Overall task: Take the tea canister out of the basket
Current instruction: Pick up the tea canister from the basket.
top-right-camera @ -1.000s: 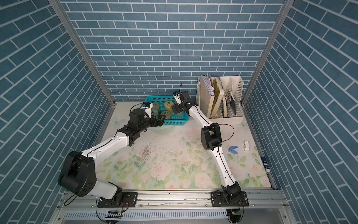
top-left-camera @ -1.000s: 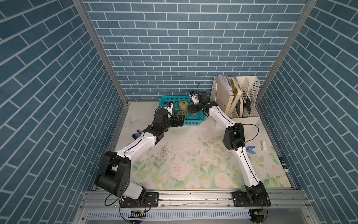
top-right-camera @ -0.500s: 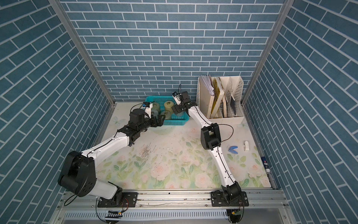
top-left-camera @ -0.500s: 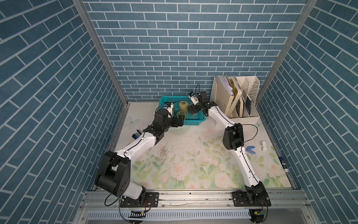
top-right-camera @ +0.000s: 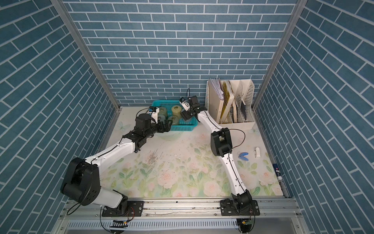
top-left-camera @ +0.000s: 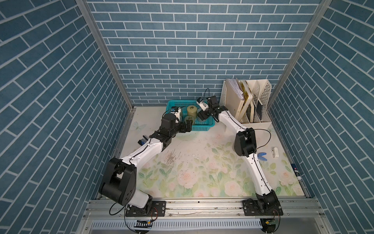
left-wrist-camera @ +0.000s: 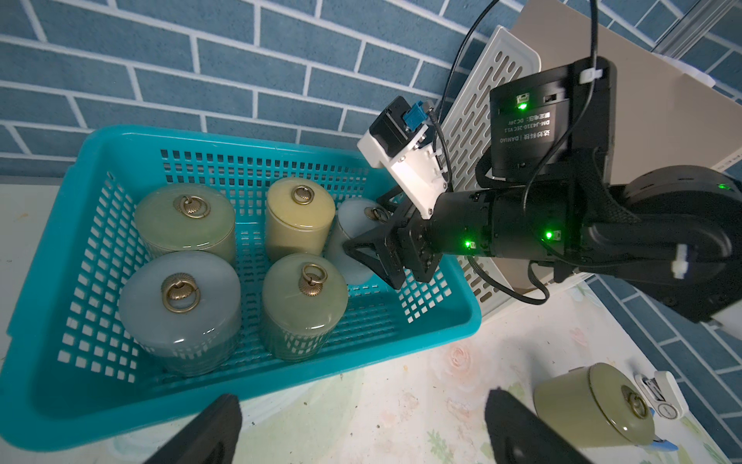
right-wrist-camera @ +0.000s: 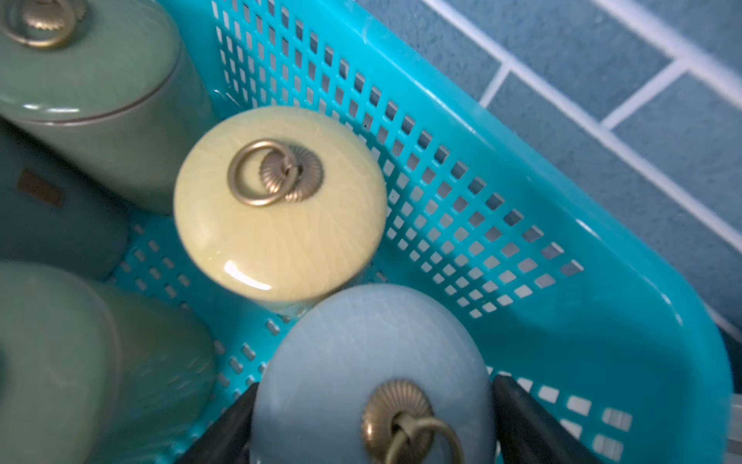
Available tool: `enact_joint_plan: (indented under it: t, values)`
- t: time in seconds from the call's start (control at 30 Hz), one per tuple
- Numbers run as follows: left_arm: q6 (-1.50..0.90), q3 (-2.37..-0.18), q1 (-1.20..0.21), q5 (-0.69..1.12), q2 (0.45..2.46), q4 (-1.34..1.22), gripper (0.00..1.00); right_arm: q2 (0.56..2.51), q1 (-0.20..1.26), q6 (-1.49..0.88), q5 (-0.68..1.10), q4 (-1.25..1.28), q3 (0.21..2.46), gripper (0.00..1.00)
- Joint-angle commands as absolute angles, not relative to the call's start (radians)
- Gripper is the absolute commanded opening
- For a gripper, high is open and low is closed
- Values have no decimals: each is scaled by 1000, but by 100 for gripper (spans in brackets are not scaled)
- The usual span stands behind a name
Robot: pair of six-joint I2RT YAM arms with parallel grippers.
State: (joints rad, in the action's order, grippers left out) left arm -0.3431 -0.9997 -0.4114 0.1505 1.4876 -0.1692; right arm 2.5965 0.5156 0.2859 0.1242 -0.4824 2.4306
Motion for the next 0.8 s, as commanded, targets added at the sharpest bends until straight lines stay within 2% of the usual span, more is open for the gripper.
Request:
enact_joint_plan:
  t: [0.0,0.13,0.23,0.43,0.77]
  values:
    - [-330,-1001,-416,146,1474,-156,100,2552,524,279,143,-599,2339,81]
    - [-331,-981,-416,139,1458,-159,100,2476,531,263,144,-549,2221,81]
    - [-328,-976,-417,137,1454,-157,100,2447,532,231,143,-510,2189,89]
    - [-323,-977,-416,135,1450,-153,100,2536,532,195,124,-573,2348,96]
    - [-315,-969,-416,122,1448,-147,100,2589,532,190,110,-620,2381,92]
